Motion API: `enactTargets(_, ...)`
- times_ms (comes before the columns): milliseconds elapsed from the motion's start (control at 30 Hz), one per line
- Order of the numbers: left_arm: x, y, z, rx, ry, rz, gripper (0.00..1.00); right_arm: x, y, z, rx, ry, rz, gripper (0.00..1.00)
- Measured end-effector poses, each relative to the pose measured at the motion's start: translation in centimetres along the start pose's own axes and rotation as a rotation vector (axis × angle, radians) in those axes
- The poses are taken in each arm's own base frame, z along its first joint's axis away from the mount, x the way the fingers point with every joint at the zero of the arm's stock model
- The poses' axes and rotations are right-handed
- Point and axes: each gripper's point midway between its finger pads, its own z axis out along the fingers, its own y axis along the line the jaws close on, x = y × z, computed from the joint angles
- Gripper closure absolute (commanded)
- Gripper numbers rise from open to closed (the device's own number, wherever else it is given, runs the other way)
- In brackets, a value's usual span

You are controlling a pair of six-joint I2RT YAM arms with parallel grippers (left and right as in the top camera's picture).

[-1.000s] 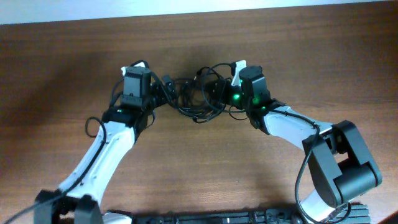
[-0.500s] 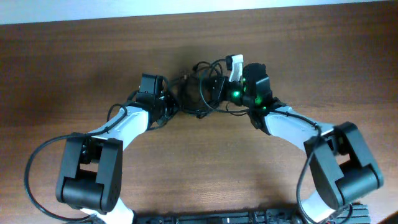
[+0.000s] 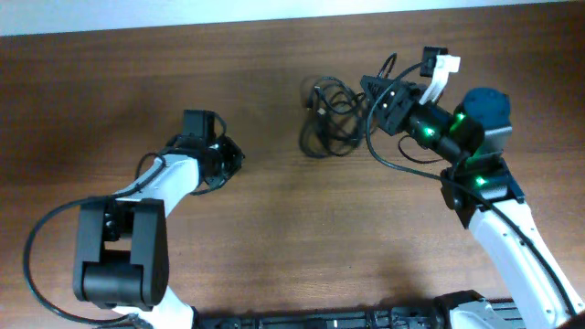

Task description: Untangle cables

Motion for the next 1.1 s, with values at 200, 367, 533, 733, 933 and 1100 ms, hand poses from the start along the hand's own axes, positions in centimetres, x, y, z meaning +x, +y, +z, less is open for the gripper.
enactTargets(200,-2.4,-0.5,-2.9,0.058,-0.072,0.157,0.95,4.0,5.4,1.6,-0.144,0.112,-0.027,0.96)
enactTargets(367,-6.2,-3.5,-12.1,0.191,-0.312,0.233,0.59,13.5,9.5,4.8,-0.187,0.334,-0.006,0.75)
enactTargets(533,-6.2,-4.1,-15.6,0.211,-0.385,0.300,0.26,21.9,7.9,6.8,-0.120,0.540,-0.021,0.01)
enactTargets(733,-4.7,-2.5,-14.7,0.152,-0.310,0.291,0.09,16.0,-0.6,5.5,0.143,0.420,0.020,0.01)
enactTargets(933,-4.5,-2.3,-14.7,0.146,-0.301,0.288,0.06,11.5,-11.2,0.3,0.546,0.315,0.115,0.12)
enactTargets(1100,-4.2,-2.0,-14.5,0.136,-0.286,0.283,0.04,12.0,-14.9,-0.5,0.644,0.326,0.154,0.38)
